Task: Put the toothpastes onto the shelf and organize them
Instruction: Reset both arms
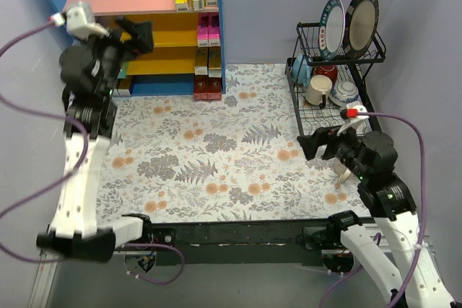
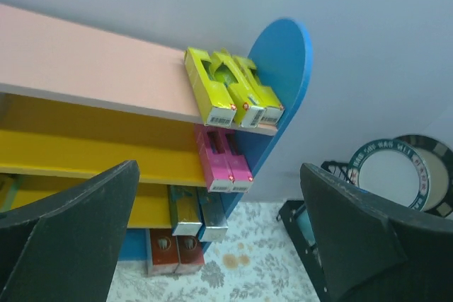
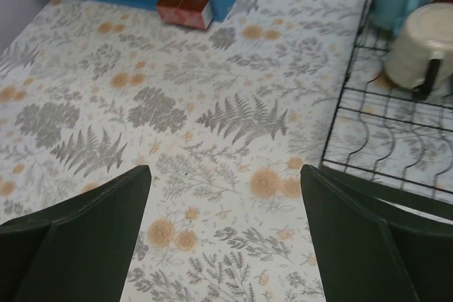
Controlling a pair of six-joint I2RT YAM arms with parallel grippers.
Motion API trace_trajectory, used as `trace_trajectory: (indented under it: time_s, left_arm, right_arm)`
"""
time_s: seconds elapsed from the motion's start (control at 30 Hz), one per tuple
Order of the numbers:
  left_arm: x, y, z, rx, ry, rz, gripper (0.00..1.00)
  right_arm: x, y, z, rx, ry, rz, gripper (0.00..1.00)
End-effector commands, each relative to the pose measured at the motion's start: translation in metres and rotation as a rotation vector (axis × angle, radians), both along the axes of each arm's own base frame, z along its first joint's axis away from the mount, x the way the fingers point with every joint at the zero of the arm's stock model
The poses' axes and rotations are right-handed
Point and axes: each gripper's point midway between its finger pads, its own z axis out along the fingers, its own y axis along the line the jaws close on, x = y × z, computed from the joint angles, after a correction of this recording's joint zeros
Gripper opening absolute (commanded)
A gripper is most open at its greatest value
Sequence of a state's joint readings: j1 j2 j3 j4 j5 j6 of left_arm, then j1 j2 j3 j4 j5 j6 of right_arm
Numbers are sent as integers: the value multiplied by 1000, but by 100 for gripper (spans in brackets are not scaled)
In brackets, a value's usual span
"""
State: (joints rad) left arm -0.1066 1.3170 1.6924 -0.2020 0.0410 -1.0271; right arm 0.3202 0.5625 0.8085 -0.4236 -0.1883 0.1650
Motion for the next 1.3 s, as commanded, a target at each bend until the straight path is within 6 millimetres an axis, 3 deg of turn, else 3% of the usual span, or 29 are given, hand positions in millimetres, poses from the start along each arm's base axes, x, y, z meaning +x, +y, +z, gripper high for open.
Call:
trace_trajectory:
  time_s: [0.0,0.07,0.13,0.17,0.2,0.3,0.47,0.63,0.73,1.27]
  left_arm:
    - [-96,34,-9,-62,-54,130,98]
    - [-132,47,-35,-82,-41,177,98]
    - [-151,62,-57,-107,-25,249,98]
    - [-155,67,-83,-107,11,280,98]
    - [-177,76,-84,-126,-27,311,98]
    - [-207,95,-107,-167,-46,403,98]
    - [-236,111,-135,-179,-60,474,98]
    - [-249,117,-155,-207,-83,497,98]
    - [-247,117,-164,-214,-76,500,98]
    - [-246,124,-164,-211,-113,539,98]
  right_arm:
    - [-1,-52,46,-37,-139,-265,96]
    - [-3,-70,50,-49,-162,-356,96]
    - [-9,-81,55,-46,-203,-407,97]
    - [-10,-90,56,-47,-216,-453,97]
    - [-14,-95,59,-41,-236,-471,98]
    - [-15,-104,54,-48,-244,-516,99]
    - [-15,-107,48,-54,-257,-531,99]
    - [-17,-111,50,-53,-288,-550,98]
    - [-18,-113,50,-46,-308,-556,99]
    - [-16,-113,50,-49,-327,-559,99]
